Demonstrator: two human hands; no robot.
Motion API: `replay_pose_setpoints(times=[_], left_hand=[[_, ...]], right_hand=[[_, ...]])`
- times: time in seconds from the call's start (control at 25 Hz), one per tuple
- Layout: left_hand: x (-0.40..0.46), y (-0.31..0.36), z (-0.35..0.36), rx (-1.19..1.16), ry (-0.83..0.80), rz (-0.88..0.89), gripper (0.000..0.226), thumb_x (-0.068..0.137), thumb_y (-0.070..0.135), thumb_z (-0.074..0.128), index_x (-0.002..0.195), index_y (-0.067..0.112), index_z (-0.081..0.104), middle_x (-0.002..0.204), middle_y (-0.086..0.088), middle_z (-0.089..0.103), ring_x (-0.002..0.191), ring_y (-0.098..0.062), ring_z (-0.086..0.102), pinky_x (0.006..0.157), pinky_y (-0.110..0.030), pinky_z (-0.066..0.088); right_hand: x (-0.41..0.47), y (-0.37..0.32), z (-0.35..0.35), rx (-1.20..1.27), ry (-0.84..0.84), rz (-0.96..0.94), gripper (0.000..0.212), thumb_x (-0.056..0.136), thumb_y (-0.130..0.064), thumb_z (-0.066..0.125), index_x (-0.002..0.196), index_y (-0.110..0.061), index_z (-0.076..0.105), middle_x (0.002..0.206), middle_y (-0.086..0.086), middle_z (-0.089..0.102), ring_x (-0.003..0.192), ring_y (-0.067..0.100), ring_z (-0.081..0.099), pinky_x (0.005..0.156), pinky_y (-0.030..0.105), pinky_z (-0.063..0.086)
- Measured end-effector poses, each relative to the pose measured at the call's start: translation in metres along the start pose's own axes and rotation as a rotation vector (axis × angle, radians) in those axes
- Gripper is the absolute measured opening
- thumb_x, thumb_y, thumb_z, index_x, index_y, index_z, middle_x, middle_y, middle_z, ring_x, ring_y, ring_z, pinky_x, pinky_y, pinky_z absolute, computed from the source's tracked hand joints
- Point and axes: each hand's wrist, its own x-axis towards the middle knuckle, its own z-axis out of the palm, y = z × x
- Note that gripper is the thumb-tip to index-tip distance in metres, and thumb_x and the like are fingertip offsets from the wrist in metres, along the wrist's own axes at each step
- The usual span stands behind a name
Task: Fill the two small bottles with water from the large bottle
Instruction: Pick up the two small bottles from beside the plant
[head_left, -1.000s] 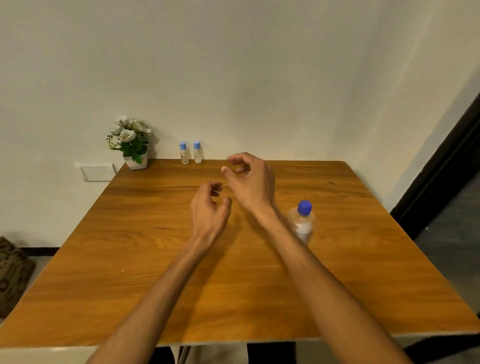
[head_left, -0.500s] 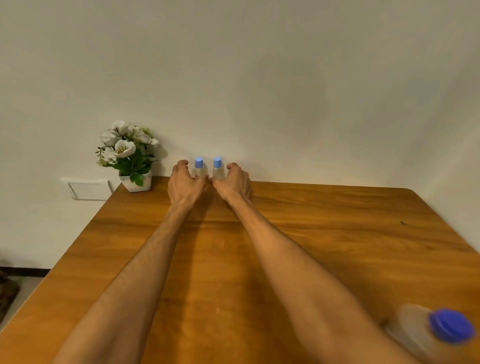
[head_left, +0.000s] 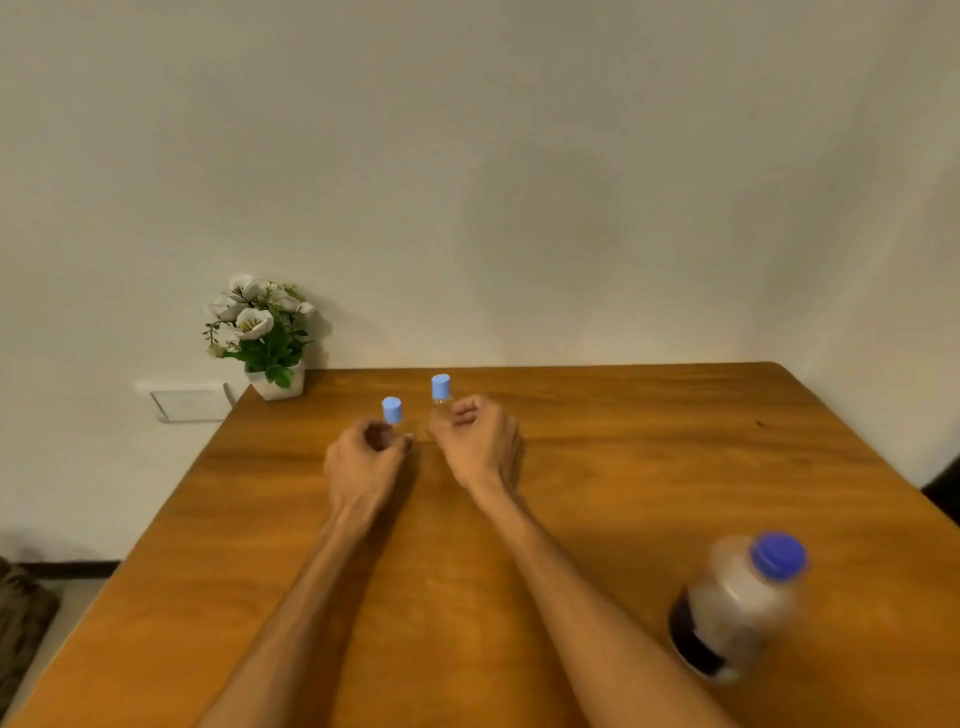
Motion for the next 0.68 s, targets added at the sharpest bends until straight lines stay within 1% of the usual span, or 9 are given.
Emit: replay_pose_setpoints(times=[0.12, 0.24, 0.32, 0.4, 0.44, 0.52, 0.56, 0.6, 0.68], left_hand=[[-0.104, 0.003, -0.027, -0.014, 0.065, -0.019, 0.020, 0.085, 0.029, 0.083, 0.100, 0.018, 0.074, 0.085, 0.008, 0.071, 0.084, -0.018, 0.070, 0.082, -0.036, 0.058], [-0.188, 0.006, -0.045, -0.042, 0.100, 0.022, 0.018, 0.082, 0.025, 0.086, 0.090, 0.019, 0.071, 0.078, 0.008, 0.072, 0.075, -0.019, 0.070, 0.076, -0.034, 0.055], [-0.222, 0.005, -0.047, -0.052, 0.090, 0.057, 0.019, 0.082, 0.025, 0.086, 0.090, 0.021, 0.068, 0.079, 0.007, 0.073, 0.077, -0.021, 0.071, 0.077, -0.036, 0.056], [-0.236, 0.007, -0.045, -0.068, 0.082, 0.051, 0.021, 0.084, 0.030, 0.083, 0.097, 0.020, 0.069, 0.087, 0.004, 0.075, 0.085, -0.023, 0.072, 0.082, -0.039, 0.057], [-0.239, 0.010, -0.045, -0.071, 0.069, 0.034, 0.028, 0.083, 0.035, 0.081, 0.104, 0.018, 0.070, 0.094, 0.001, 0.076, 0.092, -0.025, 0.072, 0.086, -0.042, 0.058], [-0.247, 0.016, -0.045, -0.058, 0.058, -0.025, 0.053, 0.080, 0.043, 0.077, 0.125, 0.015, 0.068, 0.116, -0.006, 0.075, 0.111, -0.029, 0.069, 0.098, -0.046, 0.055], [-0.255, 0.020, -0.045, -0.056, 0.086, -0.052, 0.062, 0.081, 0.042, 0.078, 0.134, 0.013, 0.063, 0.128, -0.009, 0.071, 0.120, -0.031, 0.064, 0.104, -0.047, 0.051], [-0.266, 0.026, -0.046, -0.061, 0.143, -0.062, 0.063, 0.083, 0.038, 0.079, 0.138, 0.012, 0.060, 0.133, -0.010, 0.067, 0.125, -0.032, 0.060, 0.107, -0.048, 0.048], [-0.291, 0.048, -0.045, -0.128, 0.272, 0.026, 0.047, 0.087, 0.032, 0.073, 0.129, 0.013, 0.062, 0.123, -0.006, 0.065, 0.116, -0.028, 0.059, 0.100, -0.047, 0.050]], right_hand=[[-0.101, 0.036, -0.054, 0.030, 0.014, -0.032, 0.029, 0.068, -0.053, 0.073, 0.088, -0.031, 0.069, 0.081, -0.014, 0.078, 0.076, 0.005, 0.074, 0.073, 0.031, 0.060], [-0.175, 0.070, -0.104, 0.006, 0.027, -0.082, 0.032, 0.071, -0.044, 0.081, 0.098, -0.030, 0.072, 0.079, -0.013, 0.078, 0.070, 0.001, 0.073, 0.070, 0.033, 0.063], [-0.202, 0.083, -0.125, -0.003, 0.045, -0.095, 0.029, 0.074, -0.037, 0.084, 0.100, -0.029, 0.073, 0.078, -0.013, 0.078, 0.067, -0.001, 0.072, 0.068, 0.034, 0.064], [-0.209, 0.084, -0.134, -0.016, 0.024, -0.104, 0.030, 0.078, -0.034, 0.086, 0.105, -0.028, 0.074, 0.082, -0.012, 0.078, 0.070, -0.002, 0.071, 0.070, 0.034, 0.065], [-0.208, 0.083, -0.137, -0.031, 0.000, -0.114, 0.033, 0.080, -0.034, 0.086, 0.109, -0.027, 0.073, 0.086, -0.011, 0.079, 0.073, -0.001, 0.072, 0.072, 0.034, 0.065], [-0.209, 0.080, -0.144, -0.033, -0.035, -0.132, 0.045, 0.080, -0.039, 0.088, 0.120, -0.027, 0.071, 0.099, -0.010, 0.080, 0.081, 0.002, 0.073, 0.076, 0.036, 0.065], [-0.213, 0.080, -0.150, -0.021, -0.039, -0.126, 0.054, 0.079, -0.043, 0.088, 0.127, -0.027, 0.069, 0.106, -0.010, 0.078, 0.084, 0.002, 0.072, 0.077, 0.034, 0.065], [-0.218, 0.083, -0.158, 0.004, -0.016, -0.114, 0.058, 0.079, -0.045, 0.088, 0.130, -0.028, 0.068, 0.110, -0.012, 0.077, 0.085, 0.000, 0.071, 0.076, 0.031, 0.065], [-0.232, 0.090, -0.183, 0.118, 0.132, -0.101, 0.045, 0.083, -0.039, 0.086, 0.124, -0.028, 0.071, 0.106, -0.013, 0.076, 0.080, -0.003, 0.069, 0.069, 0.030, 0.065]])
